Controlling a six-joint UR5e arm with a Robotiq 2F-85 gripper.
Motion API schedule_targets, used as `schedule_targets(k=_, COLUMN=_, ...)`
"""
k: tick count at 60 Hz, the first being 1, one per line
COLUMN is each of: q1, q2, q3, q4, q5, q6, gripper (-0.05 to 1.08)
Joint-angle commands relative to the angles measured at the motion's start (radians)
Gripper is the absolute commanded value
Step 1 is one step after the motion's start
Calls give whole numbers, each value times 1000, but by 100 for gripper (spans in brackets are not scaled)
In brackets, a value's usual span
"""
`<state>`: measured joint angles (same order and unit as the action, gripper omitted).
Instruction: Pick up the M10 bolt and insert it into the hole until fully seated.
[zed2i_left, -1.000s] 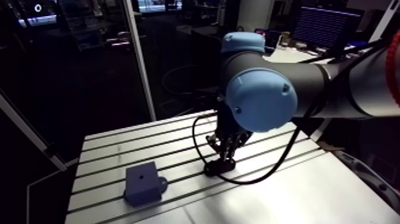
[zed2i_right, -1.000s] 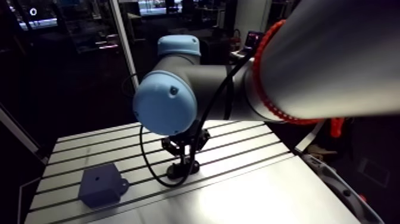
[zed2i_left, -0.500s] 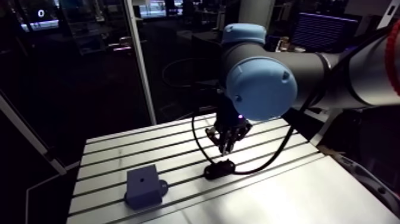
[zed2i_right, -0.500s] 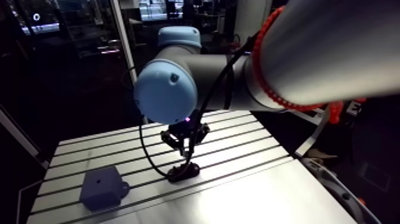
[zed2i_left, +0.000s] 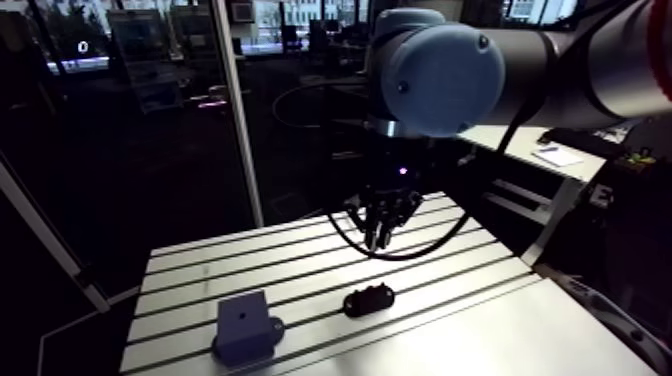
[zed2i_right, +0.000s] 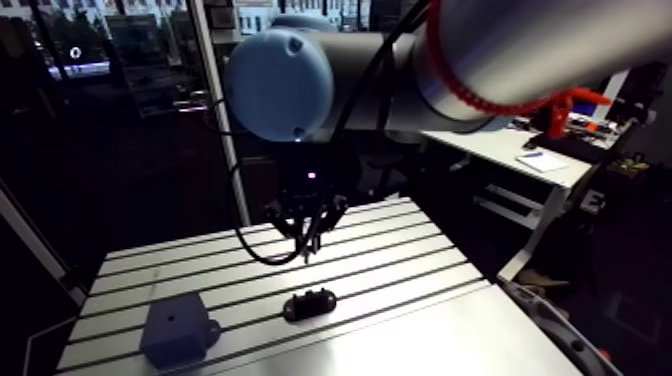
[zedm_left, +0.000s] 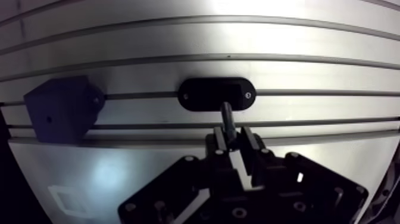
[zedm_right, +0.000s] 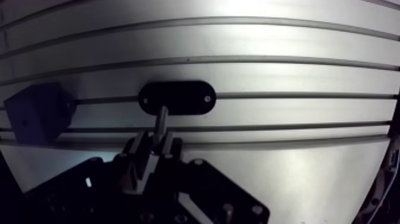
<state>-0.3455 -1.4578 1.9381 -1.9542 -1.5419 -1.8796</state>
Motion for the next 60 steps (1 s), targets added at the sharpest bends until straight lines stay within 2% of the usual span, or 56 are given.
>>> schedule_targets(k=1, q1=17, q2=-16, q3=-112, q4=214, q5=1, q6=27, gripper=108)
schedule_targets(k=6, q1=47, q2=-8, q3=-159, q4=288, q5=0, q6=41, gripper=108)
schedule_targets(k=19, q1=110, q2=35, q3=-215, q4=329, q5=-5, q6=43, gripper=108)
schedule_targets(k=21, q1=136, q2=61, q3=-233, q4=350, q5=-15, q6=44, gripper=108)
schedule_targets(k=26, q1=163, q2=85, q3=-253, q4=366, q5=-23, q6=55, gripper=108)
schedule_targets(k=32, q1=212, q2=119, q3=-289, q4=387, q5=-44, q6=70, gripper=108)
schedule_targets(k=34, q1=242, q2=144, q3=-318, q4=407, q5=-51, q6=72, gripper=108)
schedule_targets(k=47, q1=310, q2=189, q3=-403, q4=457, q5=-53, q6=72, gripper=108)
schedule_targets(k=49, q1=335, q2=200, q3=-420, q4=469, q5=-55, q6=72, gripper=108)
schedule_targets(k=60, q1=384, q2=229, q3=-447, q4=481, q5=-59, q6=79, gripper=108)
